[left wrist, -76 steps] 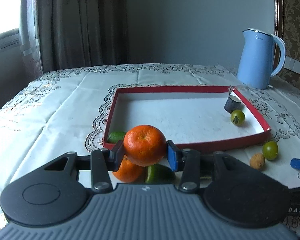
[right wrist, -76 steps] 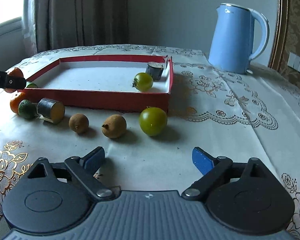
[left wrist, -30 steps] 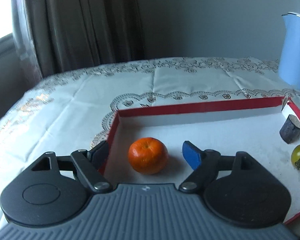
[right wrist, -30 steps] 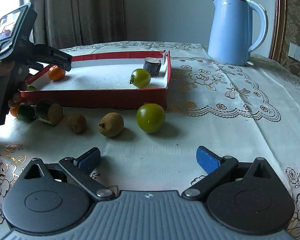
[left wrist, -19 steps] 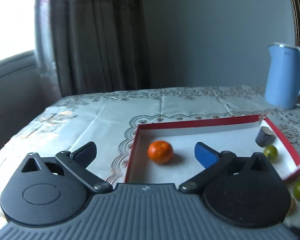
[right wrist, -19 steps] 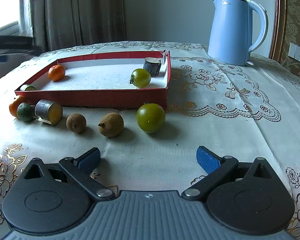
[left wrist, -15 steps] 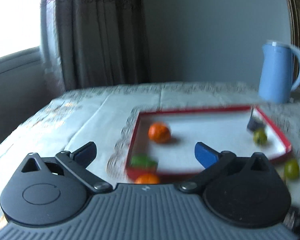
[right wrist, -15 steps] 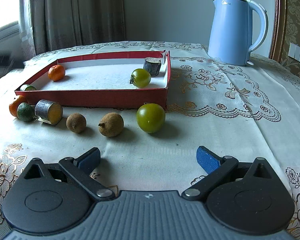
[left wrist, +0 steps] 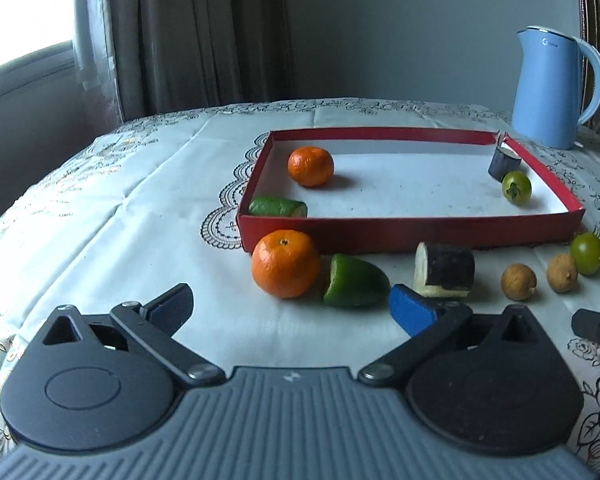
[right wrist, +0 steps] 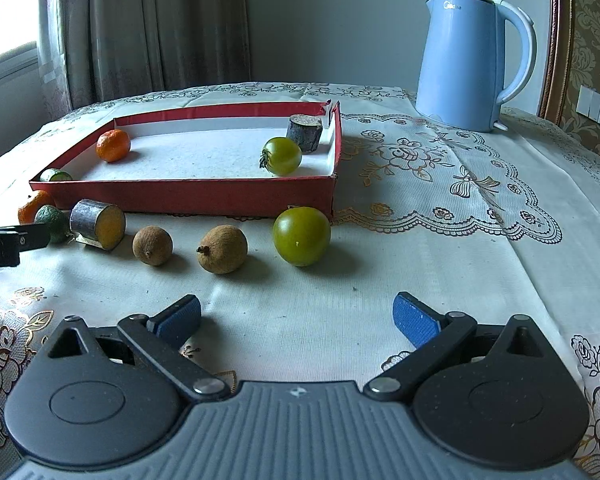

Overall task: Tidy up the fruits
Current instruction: 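Withdraw the left gripper from the tray, then grasp the large green tomato with the right gripper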

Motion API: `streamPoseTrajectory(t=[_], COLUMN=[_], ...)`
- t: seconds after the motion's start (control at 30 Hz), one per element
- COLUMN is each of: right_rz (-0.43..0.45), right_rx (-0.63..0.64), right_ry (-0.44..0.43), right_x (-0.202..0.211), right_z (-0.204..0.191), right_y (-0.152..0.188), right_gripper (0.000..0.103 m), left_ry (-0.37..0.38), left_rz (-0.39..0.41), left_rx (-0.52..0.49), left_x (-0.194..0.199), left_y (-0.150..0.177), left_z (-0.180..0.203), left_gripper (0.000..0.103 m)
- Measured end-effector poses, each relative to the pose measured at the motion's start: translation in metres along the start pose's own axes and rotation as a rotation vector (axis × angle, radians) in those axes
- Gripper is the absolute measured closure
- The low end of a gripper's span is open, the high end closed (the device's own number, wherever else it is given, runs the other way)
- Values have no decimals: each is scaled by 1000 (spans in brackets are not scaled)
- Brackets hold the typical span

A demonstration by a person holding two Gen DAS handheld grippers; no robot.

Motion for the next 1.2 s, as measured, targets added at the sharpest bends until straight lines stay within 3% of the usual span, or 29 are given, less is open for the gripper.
streamPoseTrajectory(t=[0.5,0.8,1.2], right_rz=[1,44,135], right_rx=[-2,-94,-61], right_ry=[-2,-79,41], right_x=[0,7,18], right_z=[0,20,31], right_y=[0,-1,-25], right_gripper=[0,0,1], left_ry=[47,54,54], left_rz=[-62,-73,-74], left_rx=[23,31,32], left_x=[-13,-15,-16], left_y=[5,4,4], left_z=[-4,-5,-5], left_gripper=[0,0,0])
Point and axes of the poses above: each gripper's, at about its wrist camera, not at the fingertips, and x roughly against the way its jaws point, z to its right, y to its underside, the point moved 3 cm from there along -x, roughly the way its jaws point, and after that the axes turned 9 degrees about -z, right-handed, at the moved point
